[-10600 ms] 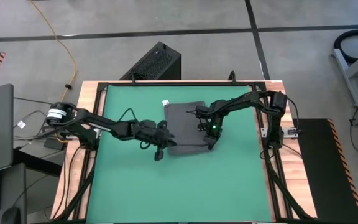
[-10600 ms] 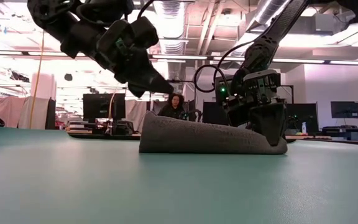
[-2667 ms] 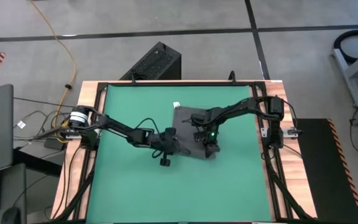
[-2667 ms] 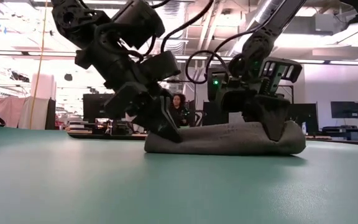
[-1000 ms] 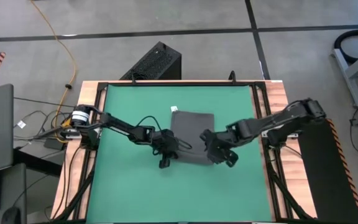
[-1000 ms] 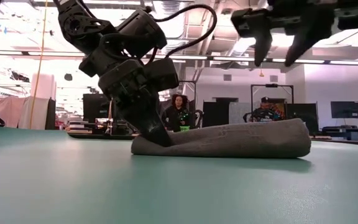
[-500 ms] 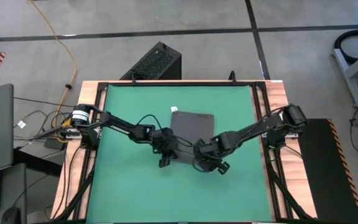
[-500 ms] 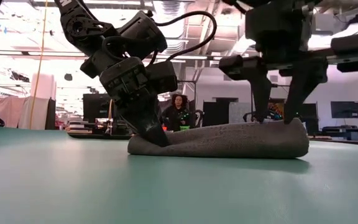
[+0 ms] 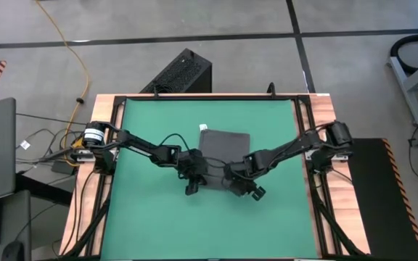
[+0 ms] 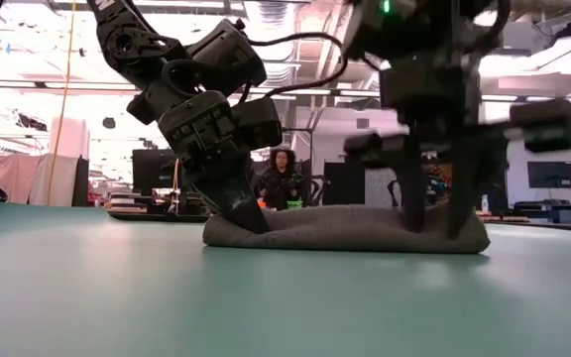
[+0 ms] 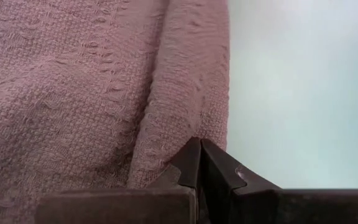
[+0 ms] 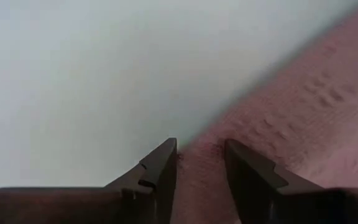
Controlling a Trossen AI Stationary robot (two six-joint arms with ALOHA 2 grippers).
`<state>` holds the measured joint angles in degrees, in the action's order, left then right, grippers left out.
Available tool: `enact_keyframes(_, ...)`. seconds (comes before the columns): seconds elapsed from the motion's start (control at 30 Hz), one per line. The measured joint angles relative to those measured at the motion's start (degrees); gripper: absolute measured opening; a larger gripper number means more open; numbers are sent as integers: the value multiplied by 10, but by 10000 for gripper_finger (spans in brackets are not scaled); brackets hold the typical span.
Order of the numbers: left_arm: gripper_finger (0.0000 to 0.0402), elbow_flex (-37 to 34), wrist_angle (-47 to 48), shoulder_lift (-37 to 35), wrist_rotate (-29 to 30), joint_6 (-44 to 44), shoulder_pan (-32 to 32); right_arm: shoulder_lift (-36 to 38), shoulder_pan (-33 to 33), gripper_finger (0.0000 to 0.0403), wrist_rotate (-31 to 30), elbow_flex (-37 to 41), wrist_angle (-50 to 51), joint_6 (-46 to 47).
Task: Roll towel
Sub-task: Roll the microfiber towel
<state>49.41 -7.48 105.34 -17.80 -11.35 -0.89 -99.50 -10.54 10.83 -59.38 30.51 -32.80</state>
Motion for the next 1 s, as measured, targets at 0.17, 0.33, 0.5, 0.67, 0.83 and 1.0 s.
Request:
enact_keyframes(0.17, 0, 0, 19, 0, 0, 15, 0, 4, 35, 159, 53, 44, -20, 10)
enact_keyframes(0.33, 0, 1, 25, 0, 1, 18, 0, 2, 72, 159, 142, 90, -98, 28)
enact_keyframes(0.5, 0, 1, 33, -1, 1, 18, 0, 1, 85, 159, 149, 132, -154, 24)
enact_keyframes(0.67, 0, 1, 34, -1, 1, 18, 0, 1, 77, 158, 133, 135, -147, -114)
enact_keyframes(0.83, 0, 1, 38, -1, 0, 19, 0, 30, 71, 141, 132, 113, -126, -62)
enact_keyframes(1.0, 0, 1, 40, -1, -4, 23, 2, 126, 73, 111, 115, 103, -62, -55)
